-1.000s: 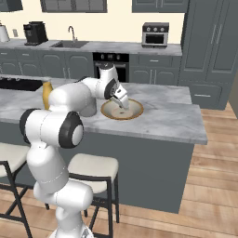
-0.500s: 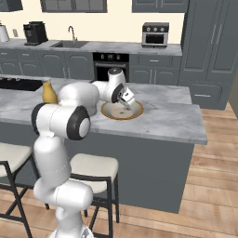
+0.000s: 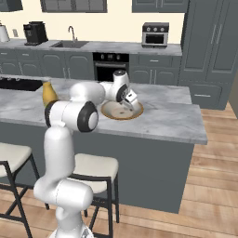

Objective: There are two ice cubes in the ice bowl. Place both ice cubes in the glass cup.

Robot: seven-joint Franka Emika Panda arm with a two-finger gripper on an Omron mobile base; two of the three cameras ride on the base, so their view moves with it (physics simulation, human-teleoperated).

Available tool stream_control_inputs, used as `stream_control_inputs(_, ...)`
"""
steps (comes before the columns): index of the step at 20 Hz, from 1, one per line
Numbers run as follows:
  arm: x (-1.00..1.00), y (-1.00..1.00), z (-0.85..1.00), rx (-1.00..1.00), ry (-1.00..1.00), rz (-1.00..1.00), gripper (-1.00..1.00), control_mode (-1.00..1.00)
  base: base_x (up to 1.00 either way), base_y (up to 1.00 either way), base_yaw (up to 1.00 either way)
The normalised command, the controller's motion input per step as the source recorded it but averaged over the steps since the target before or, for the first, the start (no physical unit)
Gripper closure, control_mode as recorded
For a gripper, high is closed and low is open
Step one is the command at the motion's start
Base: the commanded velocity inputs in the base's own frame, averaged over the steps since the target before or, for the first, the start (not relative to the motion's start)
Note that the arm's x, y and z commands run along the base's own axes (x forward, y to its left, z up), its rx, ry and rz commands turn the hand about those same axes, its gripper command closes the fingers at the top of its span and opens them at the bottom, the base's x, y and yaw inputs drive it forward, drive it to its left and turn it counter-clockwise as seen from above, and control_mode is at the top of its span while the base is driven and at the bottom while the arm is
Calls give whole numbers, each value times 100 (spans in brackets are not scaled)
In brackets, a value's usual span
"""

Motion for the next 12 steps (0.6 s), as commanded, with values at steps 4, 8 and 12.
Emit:
stream_control_inputs(4, 41, -5, -33, 0, 5, 0, -100, -100, 0, 0, 0)
stream_control_inputs(8, 44, -1, -38, -1, 4, 0, -100, -100, 0, 0, 0)
stream_control_inputs(12, 31, 0, -44, -2, 4, 0, -100, -100, 0, 0, 0)
